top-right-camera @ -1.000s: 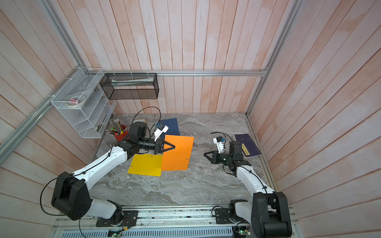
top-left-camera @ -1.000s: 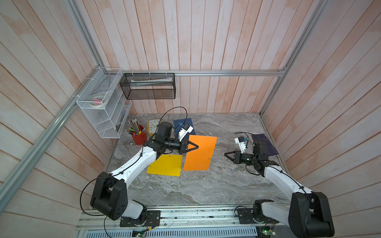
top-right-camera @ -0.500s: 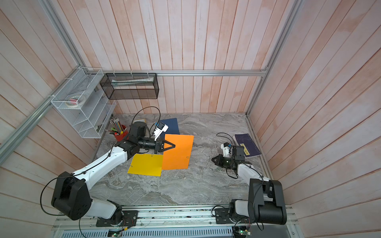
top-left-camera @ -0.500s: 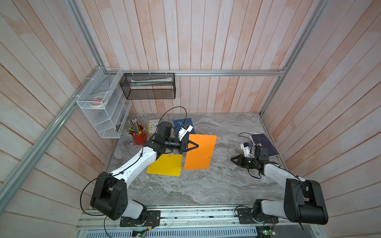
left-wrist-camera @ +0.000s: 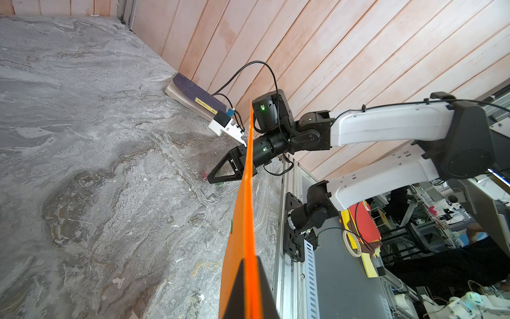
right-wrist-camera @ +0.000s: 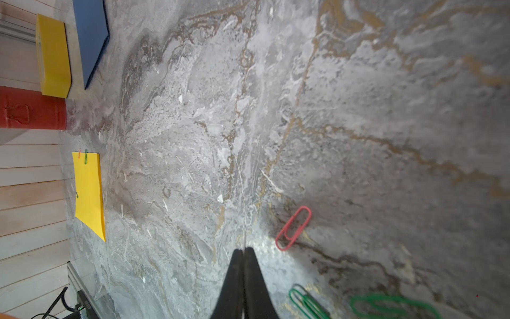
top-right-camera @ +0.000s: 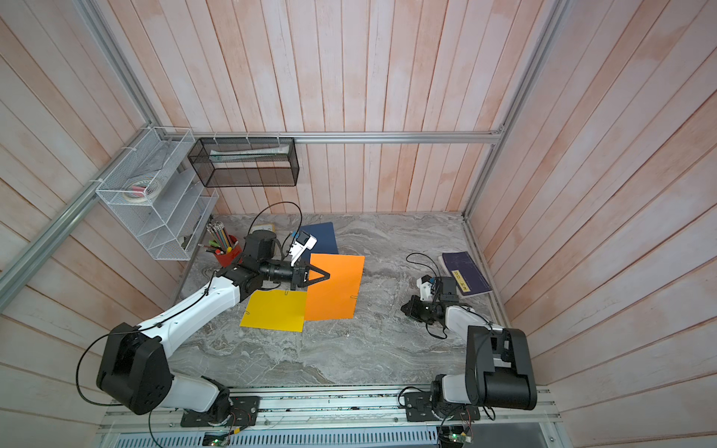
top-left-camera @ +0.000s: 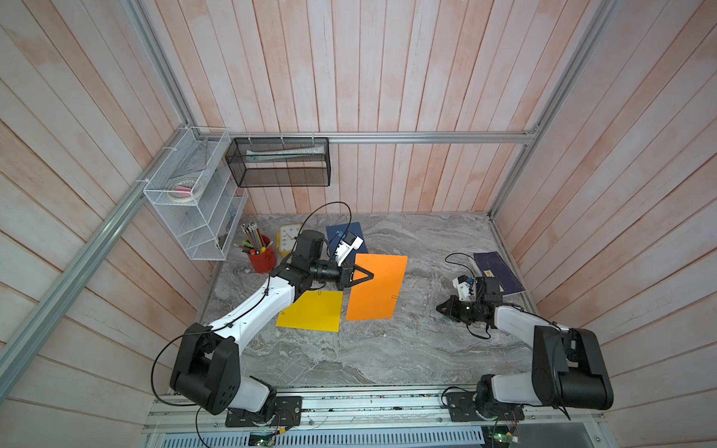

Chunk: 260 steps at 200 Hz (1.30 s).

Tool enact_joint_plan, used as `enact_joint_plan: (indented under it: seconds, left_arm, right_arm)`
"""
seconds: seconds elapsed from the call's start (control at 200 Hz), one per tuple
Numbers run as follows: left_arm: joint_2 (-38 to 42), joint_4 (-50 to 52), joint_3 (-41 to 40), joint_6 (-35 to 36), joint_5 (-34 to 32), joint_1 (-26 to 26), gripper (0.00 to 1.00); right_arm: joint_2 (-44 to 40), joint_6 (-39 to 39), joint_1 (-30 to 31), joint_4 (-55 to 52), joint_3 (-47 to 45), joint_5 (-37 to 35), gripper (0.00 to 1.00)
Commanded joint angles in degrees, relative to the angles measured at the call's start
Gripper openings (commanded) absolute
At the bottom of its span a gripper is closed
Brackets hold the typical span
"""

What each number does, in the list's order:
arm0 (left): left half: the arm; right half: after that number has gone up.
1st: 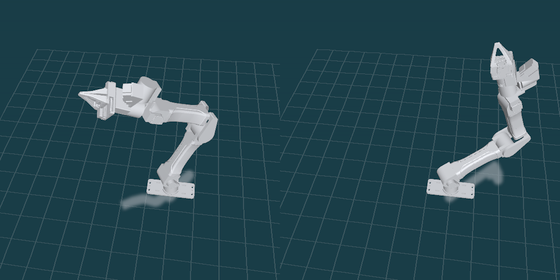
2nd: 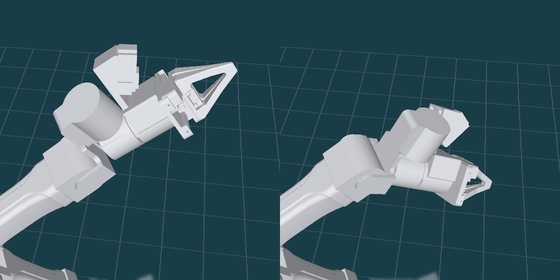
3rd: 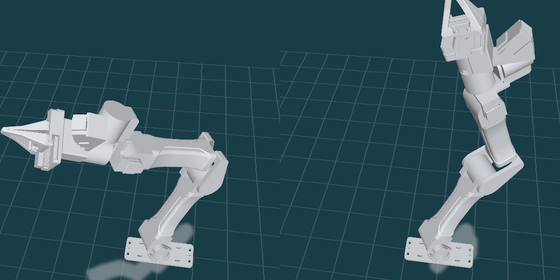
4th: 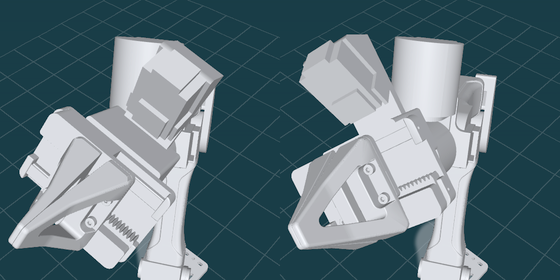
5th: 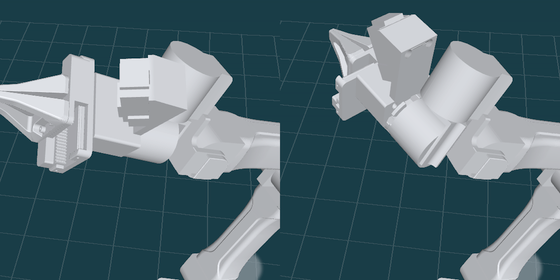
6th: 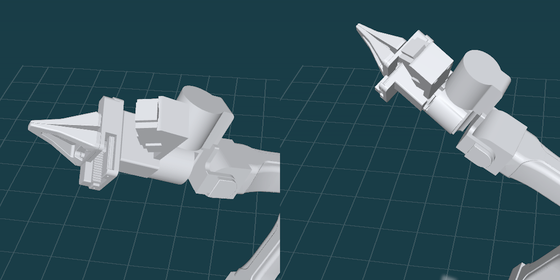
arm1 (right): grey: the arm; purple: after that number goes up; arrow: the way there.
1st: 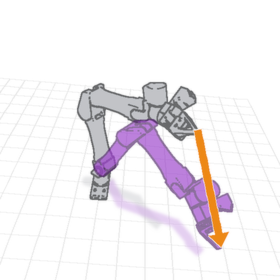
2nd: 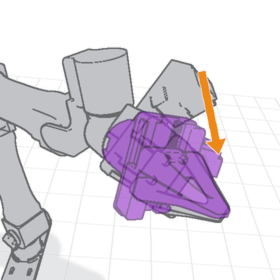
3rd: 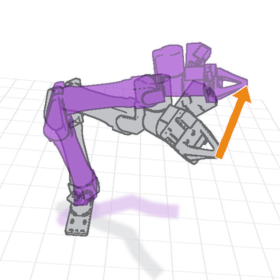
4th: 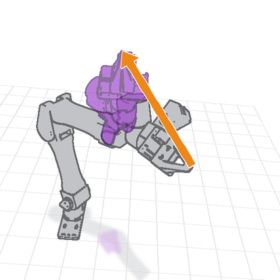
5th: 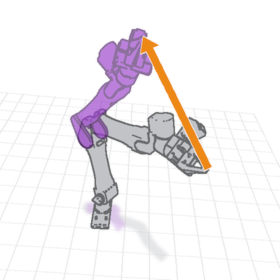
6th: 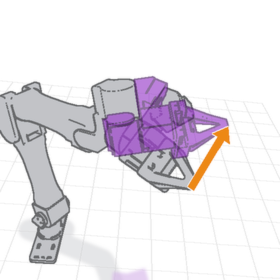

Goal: Unclip the paperclips from the documents
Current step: Place the paper clip at the center of the board.

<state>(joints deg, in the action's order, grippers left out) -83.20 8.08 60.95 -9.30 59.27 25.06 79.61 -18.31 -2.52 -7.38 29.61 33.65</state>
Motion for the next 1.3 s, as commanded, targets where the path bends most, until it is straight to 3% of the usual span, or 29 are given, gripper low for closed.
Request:
enact_joint_plan:
  seconds: [0.0, 0.31, 0.66, 1.005, 1.295]
  left_arm:
    - [0.39, -1.42, -0.83, -0.17, -0.38, -0.33, 0.00]
    - [0.89, -1.08, -1.09, 0.03, -0.56, -0.28, 0.00]
    - [0.49, -1.44, -1.13, 0.01, -0.47, -0.32, 0.00]
    - [-2.96, -7.36, -0.63, -2.76, 2.95, -0.06, 0.00]
    - [-5.75, -6.25, 2.46, -1.87, 4.01, 0.50, 0.00]
  right_arm:
    - [0.54, 1.52, -0.02, -3.22, 0.89, -2.45, 0.08]
    - [0.11, 1.78, 1.27, -5.87, 2.71, -5.32, 0.25]
    - [-3.13, 2.52, 3.37, -9.60, 5.93, -7.69, 0.29]
    - [-14.36, 4.77, 13.42, 7.05, 5.41, 10.91, 0.46]
    - [-18.18, 1.70, 14.87, 18.86, 2.65, 21.94, 0.60]
